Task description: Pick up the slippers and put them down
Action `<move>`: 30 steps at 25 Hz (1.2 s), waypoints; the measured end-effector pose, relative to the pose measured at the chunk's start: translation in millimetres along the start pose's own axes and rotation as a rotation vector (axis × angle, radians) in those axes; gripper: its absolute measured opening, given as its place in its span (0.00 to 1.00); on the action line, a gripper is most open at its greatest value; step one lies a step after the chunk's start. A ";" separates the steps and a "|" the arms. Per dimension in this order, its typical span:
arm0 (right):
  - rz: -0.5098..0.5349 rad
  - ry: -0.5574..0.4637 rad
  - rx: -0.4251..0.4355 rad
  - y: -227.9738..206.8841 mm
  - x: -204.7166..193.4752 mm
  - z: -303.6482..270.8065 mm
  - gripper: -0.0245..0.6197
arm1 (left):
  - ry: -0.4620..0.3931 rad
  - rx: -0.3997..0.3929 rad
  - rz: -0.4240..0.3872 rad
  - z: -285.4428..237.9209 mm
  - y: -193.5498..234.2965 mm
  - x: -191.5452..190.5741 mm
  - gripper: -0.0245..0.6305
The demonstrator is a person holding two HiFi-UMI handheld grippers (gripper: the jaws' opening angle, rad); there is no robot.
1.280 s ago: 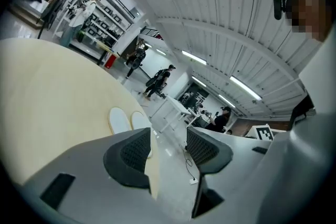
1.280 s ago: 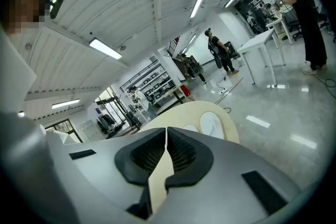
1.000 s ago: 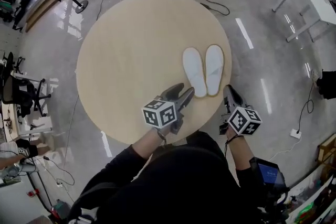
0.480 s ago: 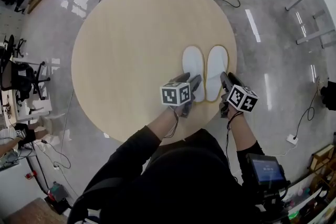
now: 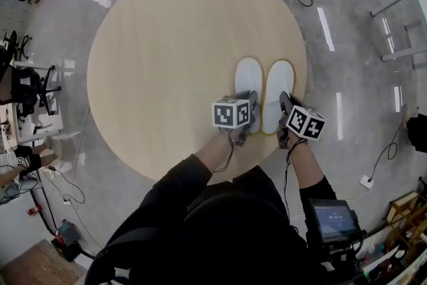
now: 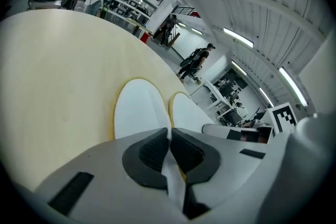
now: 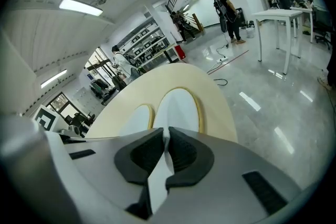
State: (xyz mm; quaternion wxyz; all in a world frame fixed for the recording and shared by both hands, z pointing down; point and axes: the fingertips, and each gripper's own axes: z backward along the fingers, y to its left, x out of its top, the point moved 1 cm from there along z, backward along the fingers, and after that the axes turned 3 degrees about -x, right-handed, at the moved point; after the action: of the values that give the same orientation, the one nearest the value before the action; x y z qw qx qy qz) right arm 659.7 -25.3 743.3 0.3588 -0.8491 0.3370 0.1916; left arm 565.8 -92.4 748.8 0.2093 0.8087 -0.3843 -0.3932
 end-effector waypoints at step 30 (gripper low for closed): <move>0.158 -0.001 0.318 310.2 -140.1 129.5 0.08 | -0.406 -0.108 0.164 391.9 46.2 -79.7 0.08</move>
State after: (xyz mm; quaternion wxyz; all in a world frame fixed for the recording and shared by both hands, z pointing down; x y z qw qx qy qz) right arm 330.7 -28.6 587.2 0.4724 -0.7526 0.4284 0.1639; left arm 200.9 -72.5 579.8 0.2017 0.6667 -0.4613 -0.5496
